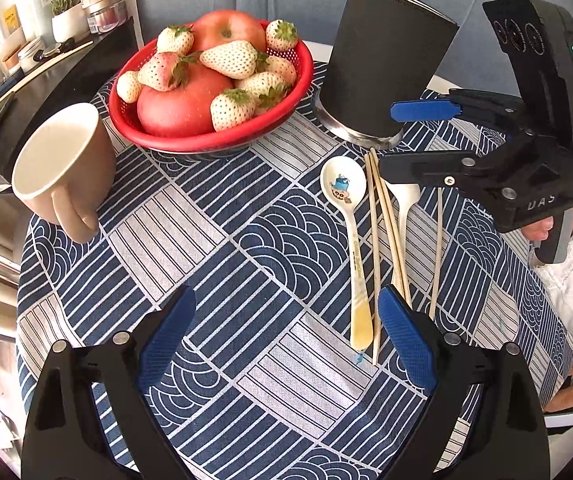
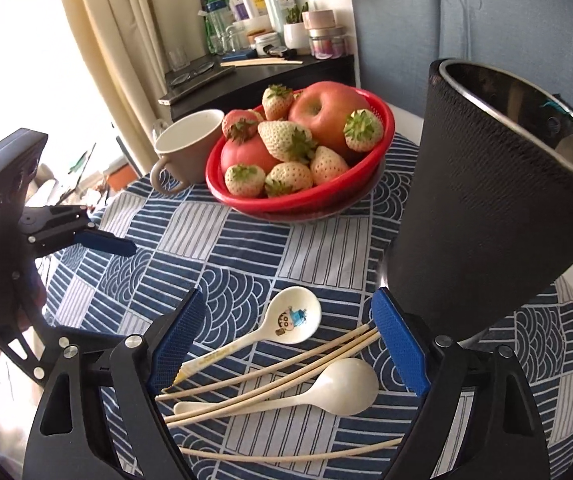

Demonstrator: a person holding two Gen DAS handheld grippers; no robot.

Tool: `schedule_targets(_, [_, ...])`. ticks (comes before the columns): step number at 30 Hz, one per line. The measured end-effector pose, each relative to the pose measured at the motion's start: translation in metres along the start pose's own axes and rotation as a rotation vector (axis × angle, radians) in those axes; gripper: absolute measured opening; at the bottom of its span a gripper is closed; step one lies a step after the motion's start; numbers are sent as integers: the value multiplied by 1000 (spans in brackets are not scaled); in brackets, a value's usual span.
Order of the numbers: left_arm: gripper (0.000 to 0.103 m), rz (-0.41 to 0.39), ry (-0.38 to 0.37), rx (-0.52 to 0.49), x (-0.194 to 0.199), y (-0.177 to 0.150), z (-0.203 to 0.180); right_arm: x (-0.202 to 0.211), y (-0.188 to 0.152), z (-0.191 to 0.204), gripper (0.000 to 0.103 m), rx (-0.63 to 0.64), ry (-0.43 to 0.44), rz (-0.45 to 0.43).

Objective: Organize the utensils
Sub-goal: 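Move the right tool to the cartoon-print spoon and close on its handle, then lift the cartoon-print spoon with the right tool and drop it into the holder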

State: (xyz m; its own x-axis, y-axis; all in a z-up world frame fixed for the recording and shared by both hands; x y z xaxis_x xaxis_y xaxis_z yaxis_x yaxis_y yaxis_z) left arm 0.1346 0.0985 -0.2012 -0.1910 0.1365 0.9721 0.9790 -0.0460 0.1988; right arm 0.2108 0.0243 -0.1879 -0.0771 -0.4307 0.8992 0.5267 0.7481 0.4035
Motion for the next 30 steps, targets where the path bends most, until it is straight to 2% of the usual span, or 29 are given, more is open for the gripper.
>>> schedule_targets(6, [90, 32, 14, 33, -16, -11, -4, -25, -1, -8, 67, 23, 25, 43])
schedule_targets(12, [90, 57, 10, 55, -27, -16, -12, -46, -7, -16, 45, 18, 54, 81])
schedule_targets(14, [90, 63, 7, 64, -31, -15, -14, -52, -8, -13, 25, 24, 76, 93])
schedule_targets(16, [90, 68, 4, 66, -35, -13, -16, -56, -10, -10, 10, 33, 80, 100])
schedule_targets(25, [90, 66, 6, 69, -44, -6, -20, -50, -2, -2, 6, -60, 140, 55])
schedule_targets(27, [86, 61, 9, 74, -44, -4, -20, -47, -1, 3, 6, -74, 144, 47])
schedule_targets(29, [77, 56, 32, 75, -43, -3, -16, -43, 1, 7, 6, -89, 156, 36])
schedule_targets(30, [76, 55, 38, 72, -43, -2, -15, -42, 3, 8, 6, -99, 159, 29])
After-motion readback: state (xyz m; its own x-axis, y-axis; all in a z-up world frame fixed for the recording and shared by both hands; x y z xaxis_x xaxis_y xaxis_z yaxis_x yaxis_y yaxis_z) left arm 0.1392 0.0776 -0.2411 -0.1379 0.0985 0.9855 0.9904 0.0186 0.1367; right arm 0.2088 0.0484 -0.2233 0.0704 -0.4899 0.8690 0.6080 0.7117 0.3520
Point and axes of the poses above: each gripper's, at about its wrist camera, not at the fingertips, and x roughly against the way its jaws point, z to its left, y to its top, the point moved 10 cm from there along -x, roughly the way its jaws point, and after that the axes turned 15 degrees about z, right-handed, at the moved point
